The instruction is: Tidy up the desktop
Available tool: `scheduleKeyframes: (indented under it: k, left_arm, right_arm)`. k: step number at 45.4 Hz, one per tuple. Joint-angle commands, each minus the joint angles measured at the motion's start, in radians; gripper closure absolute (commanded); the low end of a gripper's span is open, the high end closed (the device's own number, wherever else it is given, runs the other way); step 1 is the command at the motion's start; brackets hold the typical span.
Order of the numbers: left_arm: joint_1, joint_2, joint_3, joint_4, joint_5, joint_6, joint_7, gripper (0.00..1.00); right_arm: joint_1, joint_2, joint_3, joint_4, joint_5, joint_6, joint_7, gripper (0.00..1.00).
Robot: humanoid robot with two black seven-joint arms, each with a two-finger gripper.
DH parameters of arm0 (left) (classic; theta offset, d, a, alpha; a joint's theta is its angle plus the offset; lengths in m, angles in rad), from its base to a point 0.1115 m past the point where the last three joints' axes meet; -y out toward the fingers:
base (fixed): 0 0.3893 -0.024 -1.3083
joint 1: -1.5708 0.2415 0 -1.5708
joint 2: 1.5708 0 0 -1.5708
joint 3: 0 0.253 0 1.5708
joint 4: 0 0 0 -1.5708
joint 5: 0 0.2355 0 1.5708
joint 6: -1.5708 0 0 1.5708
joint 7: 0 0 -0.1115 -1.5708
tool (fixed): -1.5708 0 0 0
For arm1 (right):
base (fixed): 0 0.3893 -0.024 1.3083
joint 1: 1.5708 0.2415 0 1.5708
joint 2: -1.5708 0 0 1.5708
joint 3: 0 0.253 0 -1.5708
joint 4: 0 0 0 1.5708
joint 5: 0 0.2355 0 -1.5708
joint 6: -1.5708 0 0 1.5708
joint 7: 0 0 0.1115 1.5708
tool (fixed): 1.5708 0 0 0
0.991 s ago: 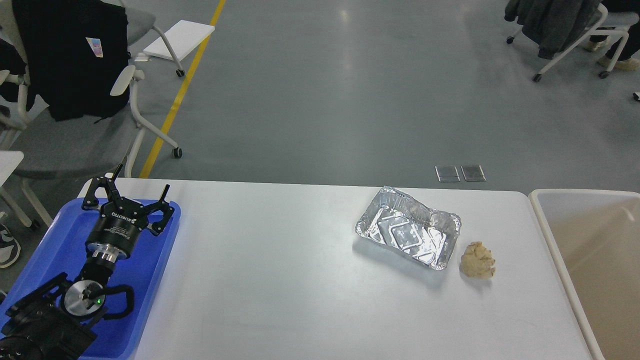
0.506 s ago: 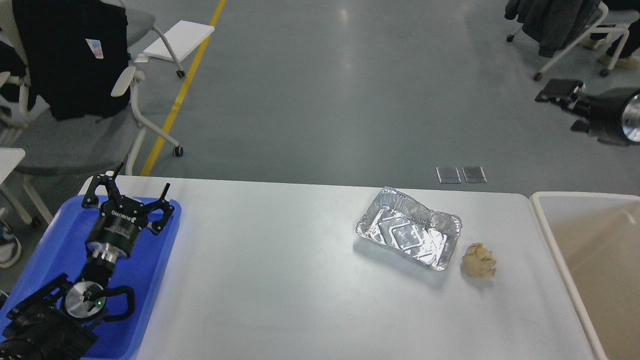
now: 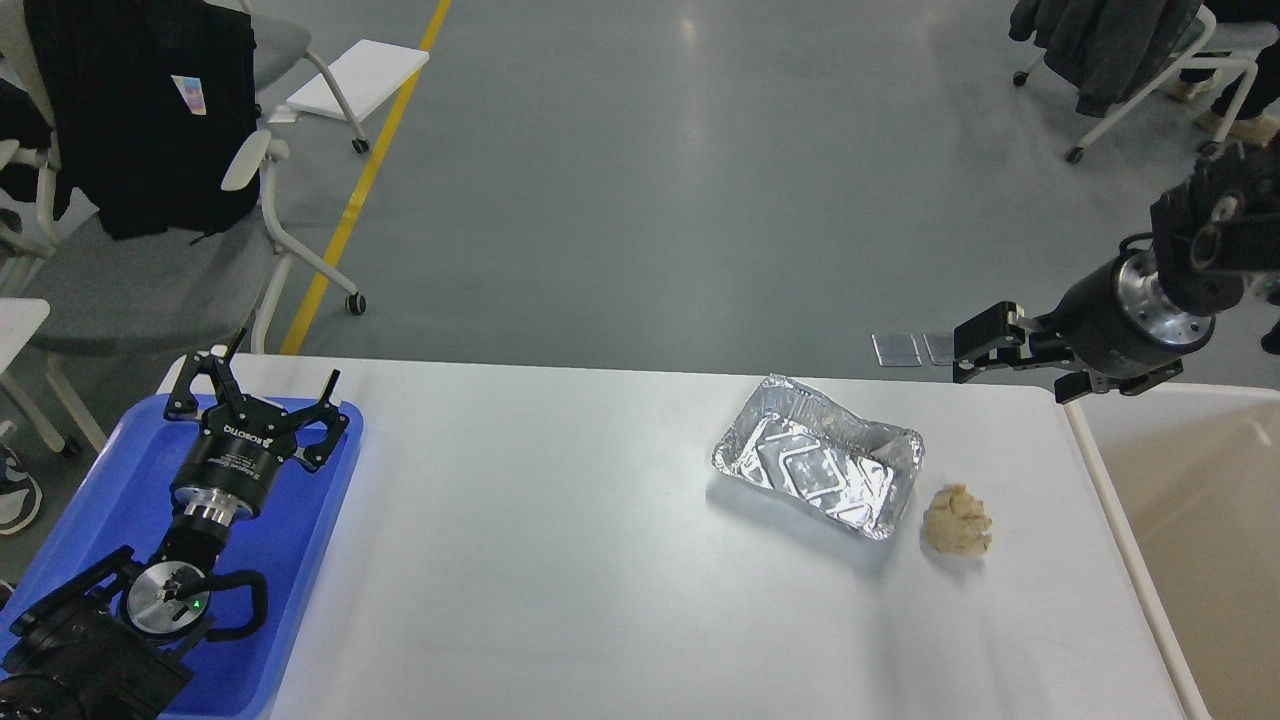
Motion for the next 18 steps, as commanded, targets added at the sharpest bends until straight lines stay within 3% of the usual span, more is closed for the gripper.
scheduleKeyframes:
  k: [1,18]
  left_arm:
    - [0.000,0.002,0.000,0.000,0.000,0.000,0.000,0.01]
    - [0.000,0.000,0.000,0.000,0.000,0.000,0.000,0.01]
  right_arm:
    - [0.038,0.087,-0.049,0.095,-0.014,0.046,-0.002,0.00]
    - [0.030,0.125,-0.046,0.093,-0.011,0.043,0.000,0.00]
